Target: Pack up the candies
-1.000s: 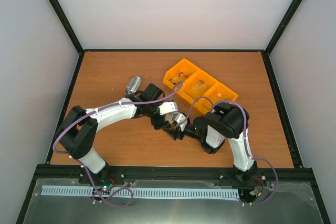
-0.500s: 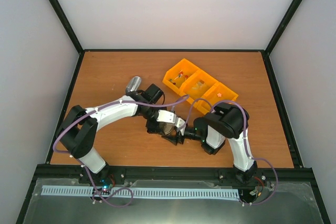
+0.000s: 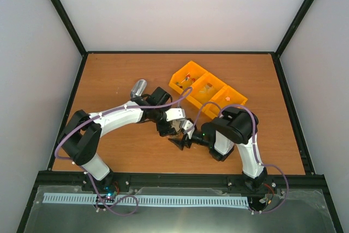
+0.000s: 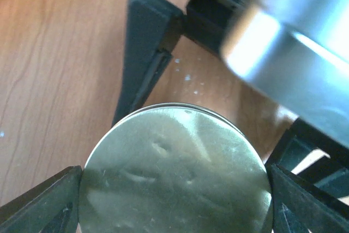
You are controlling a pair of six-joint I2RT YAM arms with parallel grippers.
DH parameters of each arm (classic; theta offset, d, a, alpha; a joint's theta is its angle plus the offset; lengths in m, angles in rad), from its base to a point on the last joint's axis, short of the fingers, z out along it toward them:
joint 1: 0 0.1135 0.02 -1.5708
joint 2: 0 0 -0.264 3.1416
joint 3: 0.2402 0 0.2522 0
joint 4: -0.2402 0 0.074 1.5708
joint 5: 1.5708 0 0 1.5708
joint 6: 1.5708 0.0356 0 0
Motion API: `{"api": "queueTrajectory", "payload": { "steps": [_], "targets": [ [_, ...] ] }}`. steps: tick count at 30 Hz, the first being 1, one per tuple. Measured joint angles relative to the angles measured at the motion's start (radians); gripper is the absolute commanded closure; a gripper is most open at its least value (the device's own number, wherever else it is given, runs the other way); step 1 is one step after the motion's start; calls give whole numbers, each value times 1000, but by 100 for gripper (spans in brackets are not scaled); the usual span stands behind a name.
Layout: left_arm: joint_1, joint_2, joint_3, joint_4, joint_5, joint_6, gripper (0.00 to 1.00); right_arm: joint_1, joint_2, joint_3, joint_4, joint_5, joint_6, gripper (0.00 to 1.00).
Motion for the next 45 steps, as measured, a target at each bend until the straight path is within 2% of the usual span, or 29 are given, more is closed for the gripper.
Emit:
{"api": "queueTrajectory", "payload": {
  "steps": [4, 8, 11, 15, 20, 22, 26, 29, 33, 37, 40, 42, 45],
  "targets": [
    [0, -6, -14, 41, -27, -89, 67, 0, 6, 10, 1, 49, 22, 20],
    [0, -10, -20, 49, -34, -98, 67, 0, 7, 13, 1, 63, 29, 33],
    [2, -13, -21, 42, -29, -70, 67, 0, 7, 13, 2, 60, 22, 40],
    [5, -13, -15, -4, -4, 23, 66, 0, 8, 10, 2, 27, 11, 44],
    [4, -16, -5, -92, 40, 216, 67, 0, 8, 4, 0, -68, 0, 42],
    [3, -18, -5, -116, 51, 276, 67, 0, 8, 2, -1, -99, -6, 35],
    [0, -18, -4, -127, 60, 313, 67, 0, 8, -2, 0, -118, -10, 9],
    [-3, -24, -16, -93, 55, 271, 66, 0, 8, -5, 2, -118, -7, 3],
    [-3, -38, -37, -24, 15, 128, 68, 3, 7, -8, 3, -72, -9, 3],
    [-3, -35, -37, 11, -8, -14, 70, 16, 7, -6, 5, 1, -12, 8],
    [-3, -32, -36, 27, -13, -85, 70, 24, 7, 2, 4, 53, -6, 17],
    [-3, -31, -36, 34, -22, -98, 70, 26, 7, 6, 2, 69, 0, 26],
    [-3, -32, -35, 30, -26, -89, 69, 26, 7, 6, 2, 79, 6, 34]
  ]
}}
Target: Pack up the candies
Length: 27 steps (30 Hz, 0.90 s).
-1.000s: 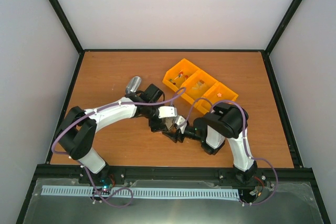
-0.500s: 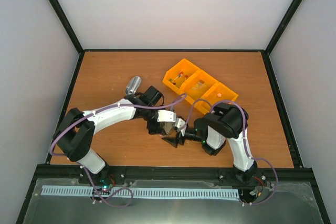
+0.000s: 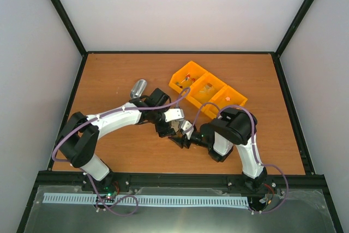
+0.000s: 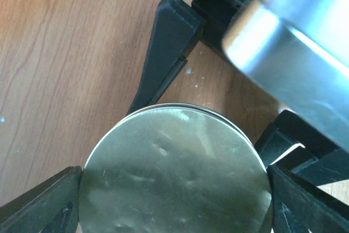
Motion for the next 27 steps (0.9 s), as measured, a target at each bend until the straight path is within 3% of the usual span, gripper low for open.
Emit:
{"api": "queueTrajectory", "payload": {
  "steps": [4, 10, 12, 16, 20, 27],
  "targets": [
    [3, -1, 6, -23, 11, 61, 69, 2, 0, 0, 1, -6, -7, 42],
    [3, -1, 31, -132, 55, 244, 68, 3, 0, -3, 1, -96, -17, 42],
    [3, -2, 34, -164, 68, 300, 68, 3, 0, -6, 1, -137, -16, 34],
    [3, -2, 35, -193, 83, 354, 70, 3, -4, -11, 0, -160, -13, 6],
    [3, -1, 35, -180, 75, 306, 68, 4, -8, -18, 1, -175, -18, 1],
    [7, 21, 54, -118, 60, 42, 68, 6, -10, -18, 3, -89, -18, 8]
  ]
}}
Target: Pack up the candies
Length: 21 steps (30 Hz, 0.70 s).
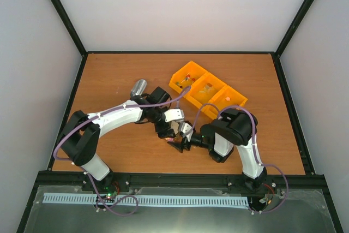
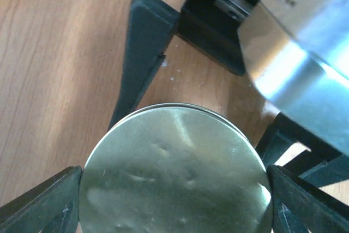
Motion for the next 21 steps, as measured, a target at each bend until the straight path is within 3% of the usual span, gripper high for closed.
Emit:
{"api": "queueTrajectory", "payload": {
  "steps": [6, 12, 17, 21],
  "targets": [
    [0, 2, 0, 23, -20, -64, 71, 3, 1, 11, -2, 56, 24, 27],
    [-1, 2, 0, 7, -12, 36, 72, 5, 1, 10, 0, 58, 10, 40],
    [-4, 2, 3, -45, -3, 180, 72, 4, 1, 8, 0, 14, -8, 43],
    [-14, -14, -8, -70, 5, 290, 73, 4, 1, 5, -2, -42, -19, 38]
  ]
}}
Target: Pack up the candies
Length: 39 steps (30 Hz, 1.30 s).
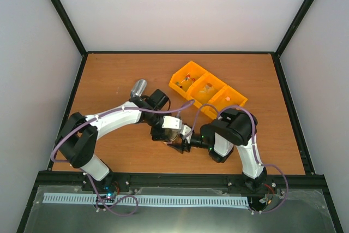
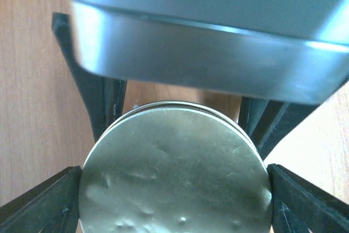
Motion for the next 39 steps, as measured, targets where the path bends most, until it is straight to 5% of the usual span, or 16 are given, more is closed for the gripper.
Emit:
{"api": "queueTrajectory", "payload": {
  "steps": [5, 8, 14, 21, 39],
  "targets": [
    [-7, -23, -24, 8, 3, 37, 75, 0, 0, -6, 1, -35, -10, 7],
    [-12, -15, -23, 23, -12, -14, 75, 0, -1, -10, 1, -38, -5, 3],
    [-13, 6, 1, 60, -36, -212, 72, 4, -2, -5, 2, 39, 2, 8],
    [-13, 13, 7, 80, -67, -303, 75, 8, -1, 2, 1, 96, 30, 32],
    [-29, 18, 31, -42, -18, -7, 79, 8, -7, -10, 2, 13, -4, 48]
  ]
}}
